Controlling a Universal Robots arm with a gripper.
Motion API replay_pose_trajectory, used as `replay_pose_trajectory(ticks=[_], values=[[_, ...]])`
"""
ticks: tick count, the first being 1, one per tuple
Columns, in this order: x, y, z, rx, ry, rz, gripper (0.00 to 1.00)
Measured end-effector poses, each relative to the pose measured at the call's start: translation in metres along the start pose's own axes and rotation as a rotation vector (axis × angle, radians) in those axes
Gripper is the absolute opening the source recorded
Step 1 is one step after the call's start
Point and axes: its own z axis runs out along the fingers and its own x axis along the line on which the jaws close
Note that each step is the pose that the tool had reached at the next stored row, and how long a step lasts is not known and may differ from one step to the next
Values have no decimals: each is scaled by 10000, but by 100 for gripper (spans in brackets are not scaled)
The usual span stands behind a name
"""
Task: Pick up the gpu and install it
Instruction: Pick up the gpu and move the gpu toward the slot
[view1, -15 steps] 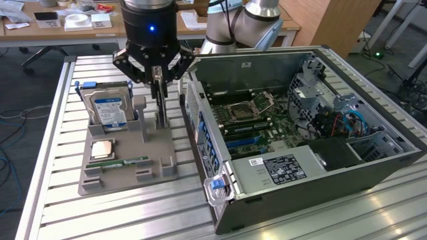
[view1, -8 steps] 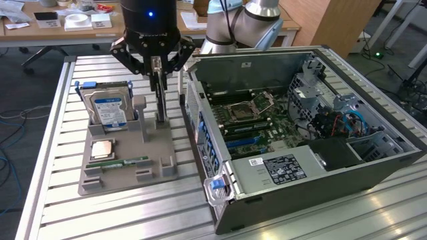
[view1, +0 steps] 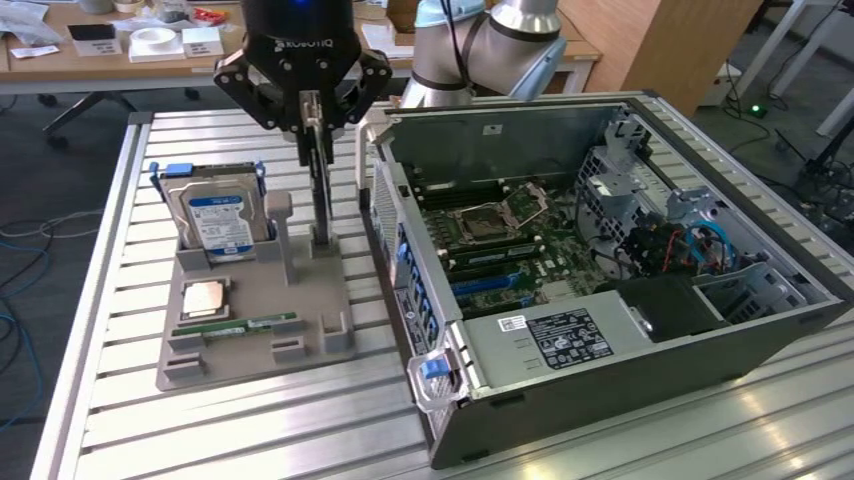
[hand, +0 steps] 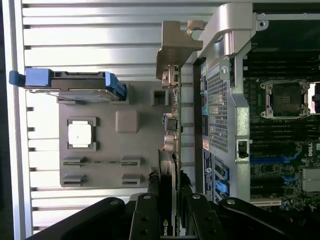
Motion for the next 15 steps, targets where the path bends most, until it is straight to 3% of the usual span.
replay_pose_trajectory(ticks=[7,15], values=[[-3,6,-122,0,-1,0,26],[-4,9,-196,0,0,0,26]])
